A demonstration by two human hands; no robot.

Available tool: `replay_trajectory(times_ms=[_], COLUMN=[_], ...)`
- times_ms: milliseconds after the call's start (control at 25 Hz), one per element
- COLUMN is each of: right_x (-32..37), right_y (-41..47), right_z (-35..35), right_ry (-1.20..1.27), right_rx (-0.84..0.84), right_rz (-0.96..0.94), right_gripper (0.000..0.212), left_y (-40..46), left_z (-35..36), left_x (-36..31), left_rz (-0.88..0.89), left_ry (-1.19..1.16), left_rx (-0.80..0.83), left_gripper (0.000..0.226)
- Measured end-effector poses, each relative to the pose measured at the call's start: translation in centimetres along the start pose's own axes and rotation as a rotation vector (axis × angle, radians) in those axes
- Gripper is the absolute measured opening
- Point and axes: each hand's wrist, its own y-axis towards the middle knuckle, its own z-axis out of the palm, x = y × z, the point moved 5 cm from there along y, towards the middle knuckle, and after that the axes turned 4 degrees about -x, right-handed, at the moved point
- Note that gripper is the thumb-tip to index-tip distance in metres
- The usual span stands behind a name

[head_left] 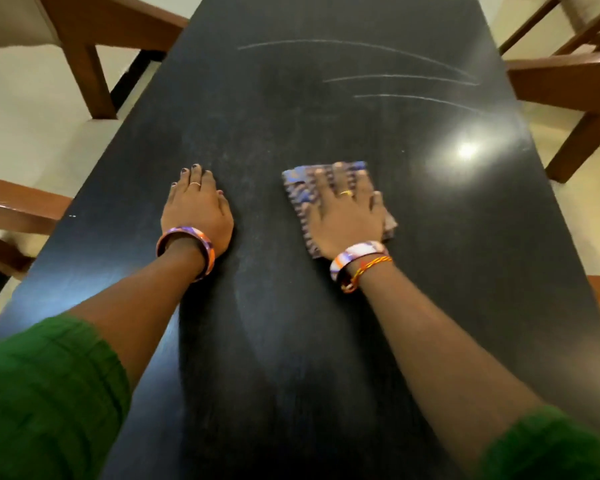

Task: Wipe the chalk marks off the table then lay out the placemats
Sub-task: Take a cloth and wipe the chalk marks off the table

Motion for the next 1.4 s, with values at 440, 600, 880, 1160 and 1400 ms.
replay_trajectory(times_ms=[440, 600, 880, 1160, 1400], right_x=[-21.0, -16.2, -27.4, -28.3, -28.6], right_y=[-3.1, -8.3, 12.4, 4.6, 10.4], right_z=[-3.7, -3.9, -4.4, -5.1, -5.6], right_ry=[-0.035, -0.118, 0.063, 0.128, 0.088], right_rx=[0.043, 0.01, -0.004, 0.0, -0.029], right_rz=[0.388, 0.119, 0.356, 0.296, 0.285], right_gripper=[0.061, 0.059, 0.064, 0.061, 0.064], left_y=[-4.3, -2.2, 1.2, 1.2, 1.2], left_z=[2.6, 3.7, 5.9, 6.1, 6.0], left_x=[-15.6, -21.1, -29.2, -29.4, -29.4], left_rz=[0.364, 0.343, 0.03, 0.027, 0.034], left_ry=[-0.074, -0.066, -0.045, -0.006, -0.01], left_rx=[0.1, 0.094, 0.075, 0.057, 0.073], left_gripper=[0.05, 0.051, 0.06, 0.061, 0.061])
